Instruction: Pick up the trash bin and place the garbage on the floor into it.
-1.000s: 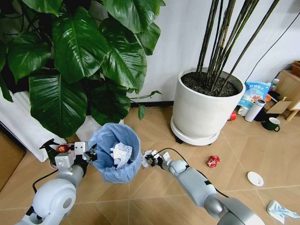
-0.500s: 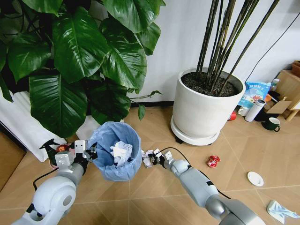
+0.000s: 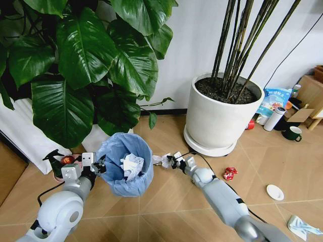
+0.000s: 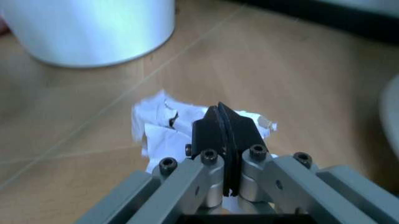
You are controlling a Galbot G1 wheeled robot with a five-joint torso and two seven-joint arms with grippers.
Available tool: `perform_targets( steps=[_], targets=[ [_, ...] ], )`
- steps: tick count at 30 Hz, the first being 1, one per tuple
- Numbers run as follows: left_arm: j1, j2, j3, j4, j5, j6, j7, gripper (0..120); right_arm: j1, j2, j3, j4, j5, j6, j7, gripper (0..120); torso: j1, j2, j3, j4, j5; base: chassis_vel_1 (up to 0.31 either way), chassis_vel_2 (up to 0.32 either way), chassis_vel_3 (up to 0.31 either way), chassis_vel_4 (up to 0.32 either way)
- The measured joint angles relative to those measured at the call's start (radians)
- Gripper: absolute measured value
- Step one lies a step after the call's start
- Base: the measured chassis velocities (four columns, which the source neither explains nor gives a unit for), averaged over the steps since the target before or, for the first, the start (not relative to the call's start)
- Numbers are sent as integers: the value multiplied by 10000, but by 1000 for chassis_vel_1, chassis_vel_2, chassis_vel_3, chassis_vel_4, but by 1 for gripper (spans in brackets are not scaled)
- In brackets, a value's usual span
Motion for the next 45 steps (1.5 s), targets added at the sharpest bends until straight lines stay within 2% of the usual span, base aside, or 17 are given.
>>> perform_targets(
  steps=[4,8,10,15,20,26,28,33,39,45],
  targets=[
    [-33,-17,128,12,32,-1,22,0,-983,-741,695,2184,405,-482,215,0,0,0,0,-1,2,0,0,0,0],
    [-30,-23,198,12,51,-1,35,0,-1421,-1297,1122,3275,705,-731,319,0,0,0,-1,-1,-1,0,0,0,0],
    [-28,-23,306,25,90,3,73,0,-1798,-1981,1592,4384,1177,-979,417,0,0,0,0,-2,3,0,0,0,0],
    [-133,-40,450,115,127,27,105,0,-2085,-2693,2130,5743,1773,-1260,533,0,0,0,0,-2,-3,0,0,0,0],
    [-446,-4,787,296,150,139,225,0,-2283,-3499,2683,7669,2746,-1752,797,0,0,2,0,-1,1,0,0,0,0],
    [-802,196,1150,470,46,292,352,0,-2164,-3867,2869,8755,3467,-2131,1055,0,0,2,0,0,1,0,0,0,0],
    [-1281,405,1581,732,-120,420,494,0,-1844,-4141,2995,10014,4630,-2692,1393,0,1,2,0,-1,-4,0,0,0,0],
    [-1986,475,2409,1113,-291,524,601,0,-1495,-4363,3042,11264,6070,-3188,1653,0,1,2,0,1,-5,0,0,0,0],
    [-2973,288,3456,1547,-645,590,544,0,-1346,-4479,2704,11991,6637,-3413,1758,0,1,1,1,-2,-1,0,0,0,0],
    [-3644,136,3929,1792,-960,612,359,0,-1460,-4507,2190,12051,6515,-3478,1754,0,1,1,1,0,0,0,0,0,0]
  ],
)
